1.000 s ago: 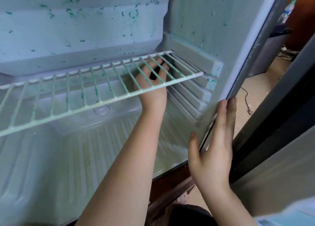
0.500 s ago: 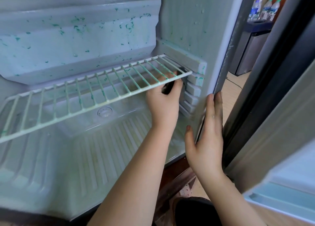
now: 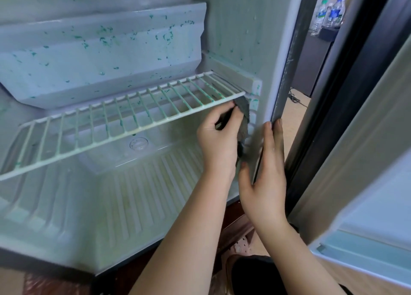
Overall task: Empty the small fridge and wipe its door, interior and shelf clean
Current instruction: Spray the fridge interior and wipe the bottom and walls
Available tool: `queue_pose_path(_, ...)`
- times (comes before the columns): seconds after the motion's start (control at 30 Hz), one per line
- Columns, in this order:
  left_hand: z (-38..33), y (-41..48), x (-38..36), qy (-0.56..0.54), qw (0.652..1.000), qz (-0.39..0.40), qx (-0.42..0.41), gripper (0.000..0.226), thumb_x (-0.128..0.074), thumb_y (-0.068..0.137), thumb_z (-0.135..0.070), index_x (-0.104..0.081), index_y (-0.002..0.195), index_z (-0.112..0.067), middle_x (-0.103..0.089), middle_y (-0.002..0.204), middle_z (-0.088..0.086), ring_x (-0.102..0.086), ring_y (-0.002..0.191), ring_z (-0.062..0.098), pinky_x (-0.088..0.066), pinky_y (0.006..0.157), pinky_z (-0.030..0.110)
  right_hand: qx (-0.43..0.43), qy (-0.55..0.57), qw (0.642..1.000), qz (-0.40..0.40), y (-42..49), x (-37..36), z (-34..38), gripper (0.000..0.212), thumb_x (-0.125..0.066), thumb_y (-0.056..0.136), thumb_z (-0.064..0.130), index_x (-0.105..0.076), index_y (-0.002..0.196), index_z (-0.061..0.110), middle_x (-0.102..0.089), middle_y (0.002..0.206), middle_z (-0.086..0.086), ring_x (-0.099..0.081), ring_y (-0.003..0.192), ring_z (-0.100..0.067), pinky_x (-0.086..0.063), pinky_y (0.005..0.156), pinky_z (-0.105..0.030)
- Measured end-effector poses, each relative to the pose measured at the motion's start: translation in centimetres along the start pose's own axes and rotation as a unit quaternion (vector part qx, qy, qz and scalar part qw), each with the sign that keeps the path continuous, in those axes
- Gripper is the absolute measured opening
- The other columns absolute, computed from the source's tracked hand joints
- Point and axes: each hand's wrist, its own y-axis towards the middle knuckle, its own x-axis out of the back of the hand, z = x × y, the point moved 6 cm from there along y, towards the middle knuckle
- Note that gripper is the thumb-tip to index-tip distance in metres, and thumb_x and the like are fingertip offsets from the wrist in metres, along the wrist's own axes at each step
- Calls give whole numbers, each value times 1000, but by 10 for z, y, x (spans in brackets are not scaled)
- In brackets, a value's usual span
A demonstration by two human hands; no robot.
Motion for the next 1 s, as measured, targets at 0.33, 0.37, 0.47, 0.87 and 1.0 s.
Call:
queue_pose_path(0.33,-31,-18,-13,107,969,-18,-220,10,-71,81,-5,-74,88,-11,-72,89,-5,-68,92,11,-53,88,29,-41,18,999,15,-11,3,0,80,-57,91,0,-8,152,17,-8,160,6,-6,145,1,-11,112,-8)
queue_pose_path(0.37,-32,-18,-13,117,964,-26,-237,8,-71,81,-6,-74,89,-8,-72,90,-1,-68,92,12,-54,87,31,-39,14,999,18,-12,3,0,81,-58,91,0,-8,152,18,-8,160,6,-6,146,0,-11,112,-8)
queue_pose_path(0.47,-33,-18,-13,161,946,-33,-281,6,-70,81,-7,-74,86,-5,-72,88,1,-66,90,12,-52,85,26,-32,3,999,23,-11,2,-2,81,-58,91,-1,-9,153,15,-8,161,3,-5,146,-2,-11,114,-10)
queue_pose_path(0.87,-20,-14,39,301,939,67,-152,16,-75,80,-12,-66,74,-23,-63,71,-13,-60,66,1,-46,65,18,-18,18,1000,7,-18,8,4,66,-52,86,-10,-32,146,7,-23,157,-6,-17,146,-8,-16,109,-6)
queue_pose_path(1.0,-16,-11,66,244,969,30,-24,23,-77,80,-16,-61,69,-28,-65,70,-8,-60,66,8,-49,70,30,19,-29,999,-19,-23,9,13,26,-60,87,7,-61,113,9,-56,125,-3,-50,121,-16,-33,100,-13)
